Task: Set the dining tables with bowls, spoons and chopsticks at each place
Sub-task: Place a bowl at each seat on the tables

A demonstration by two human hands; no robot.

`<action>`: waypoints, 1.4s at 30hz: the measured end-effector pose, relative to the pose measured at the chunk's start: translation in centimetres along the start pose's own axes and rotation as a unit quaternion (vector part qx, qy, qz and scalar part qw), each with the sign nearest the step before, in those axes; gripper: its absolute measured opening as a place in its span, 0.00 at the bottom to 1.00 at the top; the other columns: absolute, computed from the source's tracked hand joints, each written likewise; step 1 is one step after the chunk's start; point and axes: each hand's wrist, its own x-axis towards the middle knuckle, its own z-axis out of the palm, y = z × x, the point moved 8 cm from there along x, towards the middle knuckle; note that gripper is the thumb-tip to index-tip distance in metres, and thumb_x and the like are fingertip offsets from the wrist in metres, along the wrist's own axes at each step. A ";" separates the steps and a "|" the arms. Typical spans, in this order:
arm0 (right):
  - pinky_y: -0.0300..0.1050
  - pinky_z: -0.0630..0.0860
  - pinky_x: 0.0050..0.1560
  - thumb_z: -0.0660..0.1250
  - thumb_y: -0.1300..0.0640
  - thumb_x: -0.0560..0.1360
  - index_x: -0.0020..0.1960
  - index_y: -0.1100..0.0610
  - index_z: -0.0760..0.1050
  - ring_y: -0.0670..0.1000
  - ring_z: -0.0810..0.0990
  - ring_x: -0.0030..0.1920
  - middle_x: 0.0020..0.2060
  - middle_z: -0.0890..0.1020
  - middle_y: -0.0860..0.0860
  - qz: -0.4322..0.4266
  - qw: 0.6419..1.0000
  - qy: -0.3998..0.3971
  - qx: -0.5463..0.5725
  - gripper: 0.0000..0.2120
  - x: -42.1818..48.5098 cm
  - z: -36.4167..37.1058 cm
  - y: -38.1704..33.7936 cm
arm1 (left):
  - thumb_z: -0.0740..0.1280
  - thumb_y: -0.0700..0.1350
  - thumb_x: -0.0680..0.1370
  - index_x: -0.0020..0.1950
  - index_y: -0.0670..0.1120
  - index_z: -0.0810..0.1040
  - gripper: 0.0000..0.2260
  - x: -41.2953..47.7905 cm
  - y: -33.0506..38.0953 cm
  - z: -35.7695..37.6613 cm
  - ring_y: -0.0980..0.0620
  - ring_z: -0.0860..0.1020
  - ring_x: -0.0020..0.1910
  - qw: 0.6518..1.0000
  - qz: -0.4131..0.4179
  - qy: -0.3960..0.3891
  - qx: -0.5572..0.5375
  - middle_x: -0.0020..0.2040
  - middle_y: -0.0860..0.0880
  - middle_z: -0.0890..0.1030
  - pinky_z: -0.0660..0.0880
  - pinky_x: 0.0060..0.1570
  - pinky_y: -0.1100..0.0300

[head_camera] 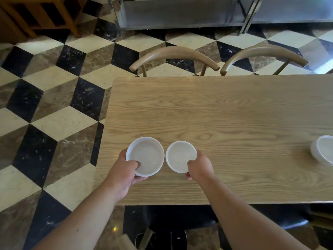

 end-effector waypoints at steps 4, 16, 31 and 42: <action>0.45 0.77 0.26 0.59 0.63 0.77 0.67 0.55 0.69 0.52 0.82 0.25 0.46 0.80 0.52 0.025 0.999 0.018 -0.033 0.18 -0.5 0.2 -0.2 | 0.61 0.32 0.82 0.60 0.59 0.76 0.21 0.6 1.3 -0.8 0.40 0.81 0.61 1.000 0.001 -0.030 0.004 0.64 0.46 0.77 0.87 0.42 0.47; 0.53 0.85 0.35 0.64 0.37 0.83 0.67 0.45 0.75 0.56 0.87 0.37 0.53 0.85 0.52 -0.146 0.985 -0.092 0.009 0.18 -14.0 18.2 -26.1 | 0.61 0.35 0.83 0.72 0.55 0.71 0.21 2.7 13.6 -19.1 0.40 0.80 0.62 0.991 0.051 -0.111 0.046 0.66 0.44 0.75 0.87 0.44 0.49; 0.44 0.84 0.30 0.61 0.55 0.87 0.77 0.49 0.69 0.57 0.90 0.39 0.55 0.82 0.55 -0.064 0.991 -0.050 0.106 0.19 -13.5 34.9 -49.9 | 0.58 0.72 0.82 0.64 0.57 0.80 0.24 11.6 33.6 -39.1 0.46 0.85 0.59 0.989 0.088 -0.110 0.049 0.62 0.46 0.82 0.88 0.52 0.48; 0.50 0.86 0.33 0.59 0.53 0.84 0.65 0.45 0.72 0.61 0.88 0.48 0.55 0.81 0.55 -0.055 0.957 -0.024 0.284 0.12 3.1 28.4 -62.5 | 0.60 0.64 0.86 0.65 0.59 0.83 0.17 27.6 52.0 -29.1 0.48 0.86 0.60 0.963 0.091 -0.210 0.143 0.64 0.47 0.84 0.86 0.56 0.44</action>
